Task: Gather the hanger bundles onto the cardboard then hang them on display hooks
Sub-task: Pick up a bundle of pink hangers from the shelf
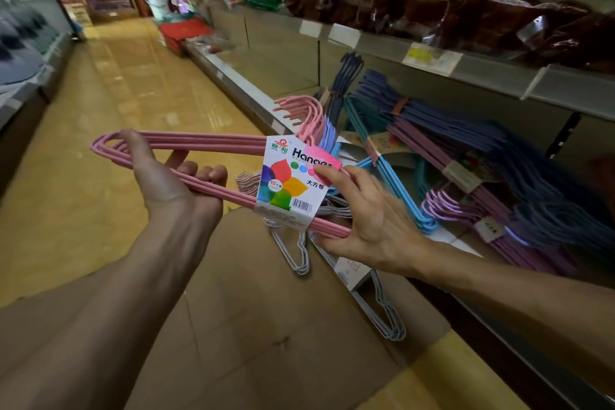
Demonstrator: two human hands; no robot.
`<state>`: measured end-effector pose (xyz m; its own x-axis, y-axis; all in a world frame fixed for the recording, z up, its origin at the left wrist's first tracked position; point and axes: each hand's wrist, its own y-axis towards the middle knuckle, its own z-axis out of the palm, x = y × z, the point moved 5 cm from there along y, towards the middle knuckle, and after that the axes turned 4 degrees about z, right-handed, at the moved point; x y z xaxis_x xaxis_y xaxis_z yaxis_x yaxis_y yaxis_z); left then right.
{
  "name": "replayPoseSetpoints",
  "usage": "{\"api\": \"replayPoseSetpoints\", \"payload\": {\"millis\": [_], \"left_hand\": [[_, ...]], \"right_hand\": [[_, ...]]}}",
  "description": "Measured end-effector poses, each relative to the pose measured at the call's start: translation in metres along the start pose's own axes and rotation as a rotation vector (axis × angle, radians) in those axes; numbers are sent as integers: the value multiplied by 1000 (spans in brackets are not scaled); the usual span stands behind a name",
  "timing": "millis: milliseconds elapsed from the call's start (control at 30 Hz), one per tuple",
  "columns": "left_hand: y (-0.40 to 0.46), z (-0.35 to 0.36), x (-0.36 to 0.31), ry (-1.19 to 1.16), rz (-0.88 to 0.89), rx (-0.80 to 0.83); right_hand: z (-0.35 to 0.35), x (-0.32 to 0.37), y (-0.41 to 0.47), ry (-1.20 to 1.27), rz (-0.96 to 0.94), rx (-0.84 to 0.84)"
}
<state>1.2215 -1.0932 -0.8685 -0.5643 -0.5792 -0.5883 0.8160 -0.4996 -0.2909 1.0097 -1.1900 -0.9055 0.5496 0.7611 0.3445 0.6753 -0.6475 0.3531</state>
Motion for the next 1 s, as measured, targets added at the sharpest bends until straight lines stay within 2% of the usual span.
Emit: {"api": "replayPoseSetpoints", "payload": {"millis": [67, 133, 233, 300, 500, 600, 733, 833, 1000], "left_hand": [[0, 0, -7, 2, 46, 3], [1, -1, -18, 38, 92, 29], [8, -8, -39, 65, 139, 67], [13, -11, -48, 53, 137, 91], [13, -27, -71, -18, 118, 116], [15, -42, -86, -35, 119, 106], [21, -67, -105, 1, 167, -5], [31, -86, -116, 185, 148, -65], [40, -118, -134, 626, 176, -278]], "right_hand": [[5, 4, 2, 199, 26, 90], [8, 11, 4, 509, 87, 193], [13, 13, 11, 811, 262, 264], [18, 15, 12, 909, 362, 330], [40, 46, 11, 1264, 455, 748], [51, 68, 12, 1328, 408, 904], [62, 98, 18, 1359, 353, 799], [66, 110, 25, 1267, 312, 736], [80, 118, 31, 979, 298, 636]]}}
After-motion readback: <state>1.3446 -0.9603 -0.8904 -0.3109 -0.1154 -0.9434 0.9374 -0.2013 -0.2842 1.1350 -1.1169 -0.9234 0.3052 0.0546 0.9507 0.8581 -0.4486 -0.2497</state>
